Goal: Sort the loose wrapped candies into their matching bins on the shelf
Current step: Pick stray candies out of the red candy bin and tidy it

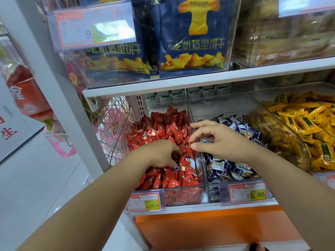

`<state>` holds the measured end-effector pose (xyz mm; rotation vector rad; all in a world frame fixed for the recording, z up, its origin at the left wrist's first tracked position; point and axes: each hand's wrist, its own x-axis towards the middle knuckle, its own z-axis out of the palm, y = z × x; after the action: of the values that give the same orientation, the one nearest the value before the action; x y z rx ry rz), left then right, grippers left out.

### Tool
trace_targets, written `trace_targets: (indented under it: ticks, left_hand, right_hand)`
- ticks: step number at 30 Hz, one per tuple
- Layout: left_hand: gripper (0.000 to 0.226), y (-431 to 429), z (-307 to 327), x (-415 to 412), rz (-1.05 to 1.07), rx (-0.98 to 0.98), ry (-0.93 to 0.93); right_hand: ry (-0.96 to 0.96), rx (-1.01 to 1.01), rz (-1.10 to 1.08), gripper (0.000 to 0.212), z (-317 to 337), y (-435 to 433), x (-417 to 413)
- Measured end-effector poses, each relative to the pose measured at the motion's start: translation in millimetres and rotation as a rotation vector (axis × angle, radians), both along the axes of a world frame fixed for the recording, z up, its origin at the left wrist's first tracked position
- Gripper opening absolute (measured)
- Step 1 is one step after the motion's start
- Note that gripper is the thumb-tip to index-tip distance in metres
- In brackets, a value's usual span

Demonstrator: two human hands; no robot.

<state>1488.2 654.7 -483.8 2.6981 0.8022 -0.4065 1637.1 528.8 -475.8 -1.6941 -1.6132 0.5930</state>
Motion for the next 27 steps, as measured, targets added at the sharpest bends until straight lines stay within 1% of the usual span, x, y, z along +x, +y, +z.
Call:
trace_targets:
  ticks: [6, 9, 11, 13, 16, 20, 22, 24, 25, 27]
  left_hand:
    - [0.079, -3, -2, 8, 0.009, -0.042, 0.045]
    - [0.083, -6, -5, 8, 0.014, -0.045, 0.04]
    - [0.082, -8, -6, 6, 0.031, -0.055, -0.005]
    - [0.08, -9, -4, 1, 0.05, -0.094, -0.1]
    - [0.076, -10, 3, -11, 0.083, -0.183, -0.294]
    - [0.066, -10, 17, -28, 0.168, -0.208, -0.548]
    - [0.059, -11, 25, -28, 0.186, -0.209, -0.687]
    - [0.05, -18, 33, -16, 0.186, -0.228, -0.816]
    - [0.046, -22, 35, -7, 0.183, -0.241, -0.86]
    - [0.041, -31, 38, 12, 0.167, -0.246, -0.888]
  right_hand:
    - [-0.007, 0.006, 0.003, 0.009, 0, 1, 1]
    - [-0.016, 0.005, 0.004, 0.01, 0, 1, 1]
    - [-0.011, 0.007, 0.003, 0.01, 0, 0, 1]
    - [-0.008, 0.003, 0.004, 0.009, 1, -1, 1]
    - [-0.009, 0.0, 0.0, 0.011, 1, -1, 0]
    - [0.089, 0.015, -0.042, 0.021, 3, -6, 1]
    - [0.118, 0.074, -0.126, 0.02, 3, -8, 3]
    - [0.136, 0.202, -0.281, 0.016, 4, -9, 5]
    - [0.13, 0.273, -0.364, 0.015, 4, -10, 6]
    - [0.094, 0.379, -0.482, 0.015, 6, -12, 8]
